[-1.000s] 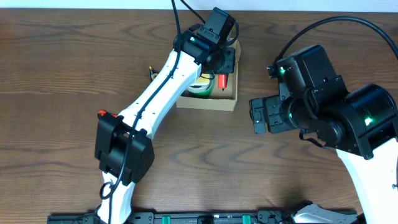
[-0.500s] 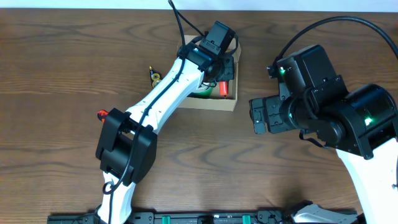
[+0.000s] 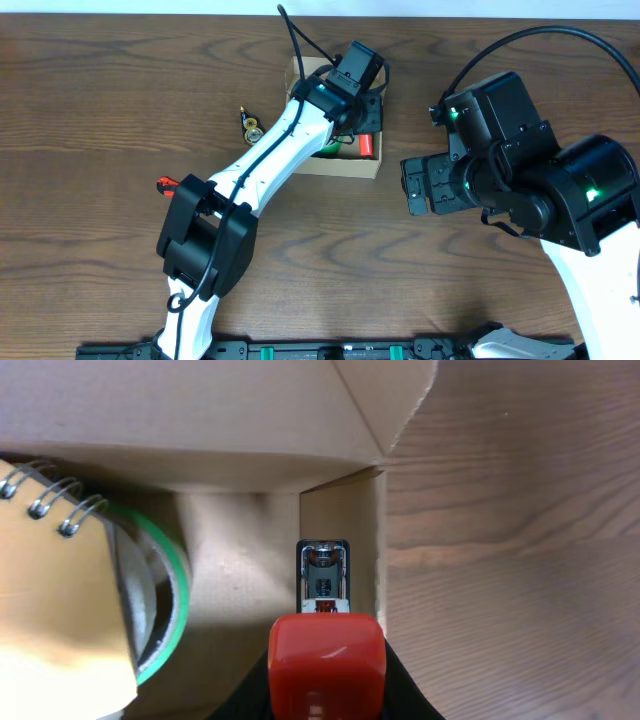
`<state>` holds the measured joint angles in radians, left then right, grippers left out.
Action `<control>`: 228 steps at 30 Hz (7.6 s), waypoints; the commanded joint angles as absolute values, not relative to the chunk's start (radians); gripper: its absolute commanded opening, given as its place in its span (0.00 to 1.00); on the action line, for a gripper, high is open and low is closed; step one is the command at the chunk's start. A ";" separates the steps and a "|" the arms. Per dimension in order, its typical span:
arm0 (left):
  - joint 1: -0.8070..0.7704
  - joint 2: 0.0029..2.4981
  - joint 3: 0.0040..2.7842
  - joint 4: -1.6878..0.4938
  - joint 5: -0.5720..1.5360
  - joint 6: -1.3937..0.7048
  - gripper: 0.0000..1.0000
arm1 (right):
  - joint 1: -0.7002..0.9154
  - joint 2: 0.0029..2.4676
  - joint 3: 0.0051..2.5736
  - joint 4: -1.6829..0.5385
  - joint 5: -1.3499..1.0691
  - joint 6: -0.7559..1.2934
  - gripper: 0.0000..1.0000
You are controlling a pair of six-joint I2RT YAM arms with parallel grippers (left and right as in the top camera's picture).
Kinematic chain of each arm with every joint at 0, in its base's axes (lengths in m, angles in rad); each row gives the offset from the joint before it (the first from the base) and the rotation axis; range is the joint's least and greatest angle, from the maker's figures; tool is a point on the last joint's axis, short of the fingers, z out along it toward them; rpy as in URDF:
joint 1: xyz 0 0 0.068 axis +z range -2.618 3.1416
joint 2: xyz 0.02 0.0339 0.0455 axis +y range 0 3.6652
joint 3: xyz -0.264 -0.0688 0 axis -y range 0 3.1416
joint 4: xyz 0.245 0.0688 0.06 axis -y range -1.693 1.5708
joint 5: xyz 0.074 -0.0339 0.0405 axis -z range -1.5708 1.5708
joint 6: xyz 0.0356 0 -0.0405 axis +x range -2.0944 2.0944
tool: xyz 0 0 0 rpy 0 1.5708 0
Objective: Pack container
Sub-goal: 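Carry the red stapler with the left gripper into the box, then lower the stapler upright along the box's right wall and release, then move the left gripper back to the black correction tape, then close the left gripper on the correction tape and lift it, then carry the correction tape into the box beside the stapler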
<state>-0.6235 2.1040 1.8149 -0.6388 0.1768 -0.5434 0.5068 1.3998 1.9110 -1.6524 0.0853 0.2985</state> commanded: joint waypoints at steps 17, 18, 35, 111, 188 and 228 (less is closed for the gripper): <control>-0.635 2.138 1.814 -0.602 0.153 -0.554 0.06 | 0.499 1.401 1.913 -1.653 0.089 0.283 0.99; -0.635 2.138 1.814 -0.601 0.153 -0.554 0.06 | 0.499 1.401 1.913 -1.653 0.089 0.283 0.99; -0.629 2.123 1.817 -0.611 0.154 -0.553 0.53 | 0.499 1.401 1.913 -1.653 0.089 0.283 0.99; -0.227 2.188 1.586 -0.629 -0.044 -0.418 0.65 | 0.499 1.401 1.913 -1.653 0.089 0.283 0.99; -0.239 2.166 2.001 -0.972 -0.097 -0.397 0.08 | 0.499 1.401 1.913 -1.653 0.089 0.283 0.99; -0.583 2.305 2.114 -1.010 0.286 -0.198 0.14 | 0.499 1.401 1.913 -1.653 0.089 0.283 0.99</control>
